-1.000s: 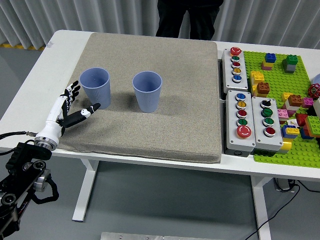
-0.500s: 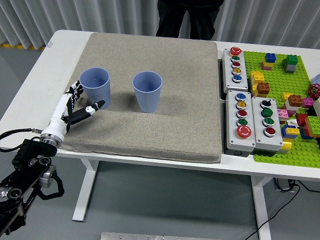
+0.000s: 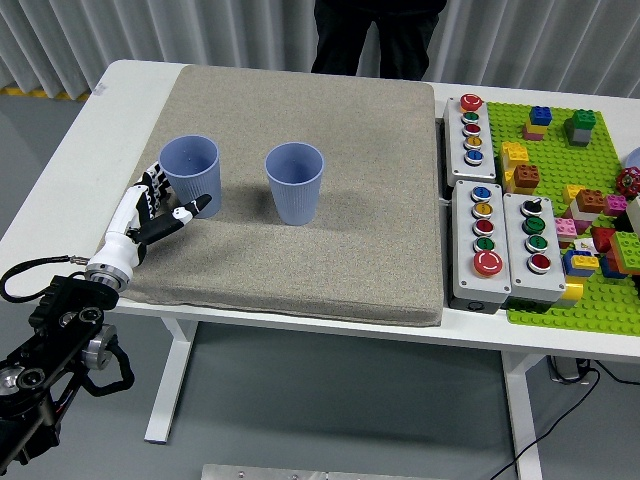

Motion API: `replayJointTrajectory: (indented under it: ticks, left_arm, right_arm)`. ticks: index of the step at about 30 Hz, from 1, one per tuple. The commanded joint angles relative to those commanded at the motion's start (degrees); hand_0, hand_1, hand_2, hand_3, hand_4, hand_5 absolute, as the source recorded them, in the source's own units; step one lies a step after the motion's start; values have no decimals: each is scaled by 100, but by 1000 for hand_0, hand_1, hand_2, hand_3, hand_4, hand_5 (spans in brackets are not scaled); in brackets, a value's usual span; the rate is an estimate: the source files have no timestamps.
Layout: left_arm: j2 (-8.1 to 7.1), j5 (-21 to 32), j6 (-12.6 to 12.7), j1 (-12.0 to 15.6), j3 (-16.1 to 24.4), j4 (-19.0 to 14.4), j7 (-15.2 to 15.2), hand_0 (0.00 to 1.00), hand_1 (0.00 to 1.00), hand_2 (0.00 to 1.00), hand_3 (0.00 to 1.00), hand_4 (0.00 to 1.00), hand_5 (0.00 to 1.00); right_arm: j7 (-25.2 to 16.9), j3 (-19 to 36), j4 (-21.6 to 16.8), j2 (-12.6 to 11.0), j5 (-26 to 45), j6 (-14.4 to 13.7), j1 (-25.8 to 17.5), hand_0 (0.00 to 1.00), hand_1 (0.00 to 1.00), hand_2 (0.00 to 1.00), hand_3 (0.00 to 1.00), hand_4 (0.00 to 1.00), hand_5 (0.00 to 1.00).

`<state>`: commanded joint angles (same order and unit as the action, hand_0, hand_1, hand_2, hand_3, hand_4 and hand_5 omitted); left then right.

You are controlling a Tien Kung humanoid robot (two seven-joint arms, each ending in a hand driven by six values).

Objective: Pick cup pour cup place

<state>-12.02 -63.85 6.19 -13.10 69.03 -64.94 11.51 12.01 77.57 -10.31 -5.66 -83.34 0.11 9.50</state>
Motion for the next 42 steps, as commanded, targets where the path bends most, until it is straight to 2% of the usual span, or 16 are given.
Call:
replayJointTrajectory:
  ticks: [1, 6, 7, 18, 29, 42]
  left_arm:
    - [-1, -13, -6, 3, 2, -1, 2, 971, 968, 998, 998, 754, 34]
    - [-10, -93, -26, 30, 27, -8, 8, 971, 968, 998, 998, 754, 34]
    - [-11, -94, -25, 31, 28, -8, 7, 975, 966, 998, 998, 720, 2]
    - [-10, -67, -20, -24, 6, -13, -8, 977, 966, 998, 998, 719, 2]
    - [35, -1, -64, -52, -52, -32, -5, 979, 963, 998, 998, 747, 14]
    - [63, 77, -29, -201, -67, 96, 11, 982, 964, 998, 998, 779, 54]
  right_arm:
    - [0, 3, 0, 0, -4, 0, -3, 697, 689, 625, 607, 78, 266]
    - [0, 22, 0, 3, -31, 2, -23, 697, 689, 625, 607, 78, 266]
    - [0, 23, 0, 3, -33, 2, -24, 697, 689, 625, 607, 78, 264]
    - [-3, 7, 0, -3, -1, -2, 9, 697, 689, 625, 607, 79, 264]
    - [-5, 35, 0, -1, -11, -8, 20, 697, 689, 625, 607, 79, 264]
    - [-5, 37, 0, -3, -5, -12, 41, 697, 688, 624, 607, 83, 269]
